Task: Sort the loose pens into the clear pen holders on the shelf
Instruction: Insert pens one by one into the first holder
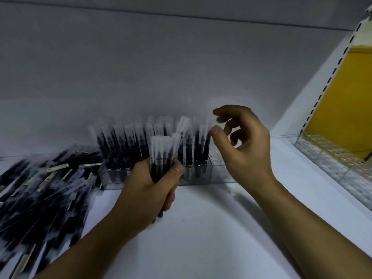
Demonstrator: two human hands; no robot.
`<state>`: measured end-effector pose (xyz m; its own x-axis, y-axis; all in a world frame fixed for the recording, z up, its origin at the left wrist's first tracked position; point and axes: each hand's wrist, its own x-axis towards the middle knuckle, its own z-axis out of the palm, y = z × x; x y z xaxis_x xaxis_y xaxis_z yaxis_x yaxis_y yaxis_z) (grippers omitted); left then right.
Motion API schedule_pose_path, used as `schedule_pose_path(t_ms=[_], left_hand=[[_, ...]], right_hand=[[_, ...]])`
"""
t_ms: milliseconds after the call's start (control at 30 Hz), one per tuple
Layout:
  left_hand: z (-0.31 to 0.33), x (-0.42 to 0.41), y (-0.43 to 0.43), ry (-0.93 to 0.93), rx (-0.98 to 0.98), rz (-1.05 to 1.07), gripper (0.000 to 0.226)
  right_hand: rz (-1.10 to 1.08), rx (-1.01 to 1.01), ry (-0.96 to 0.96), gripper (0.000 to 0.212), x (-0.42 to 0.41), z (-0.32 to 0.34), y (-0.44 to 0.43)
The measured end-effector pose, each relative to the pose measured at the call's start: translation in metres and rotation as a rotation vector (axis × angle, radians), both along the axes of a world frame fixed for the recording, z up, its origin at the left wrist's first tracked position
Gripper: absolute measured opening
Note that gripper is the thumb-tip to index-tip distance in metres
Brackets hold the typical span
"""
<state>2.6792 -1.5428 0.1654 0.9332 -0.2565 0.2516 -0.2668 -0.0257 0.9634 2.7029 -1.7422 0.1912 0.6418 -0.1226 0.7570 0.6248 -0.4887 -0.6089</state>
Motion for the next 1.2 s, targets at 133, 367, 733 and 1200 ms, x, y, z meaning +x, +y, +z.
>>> schedule_pose_path(t_ms=[133,367,733,1200], left_hand=[[0.001,-0.003,-0.001,0.011,0.021,-0.11,0.032],[0.003,-0.001,0.0,0.08,-0.031,-0.126,0.044],[-0.003,0.003,0.001,0.09,0.002,0.015,0.028],[-0.002,0.006,0.0,0.12,-0.068,0.035,0.018]], right_hand=[[0.362,0.144,0.146,0.024,-0.012,-0.001,0.02],[0.466,0.422,0.328,0.023,-0.015,0.01,0.02],[0.31,0.63,0.218,0.01,-0.003,0.019,-0.004],[0.019,0.385,-0.025,0.008,0.002,0.02,-0.014]])
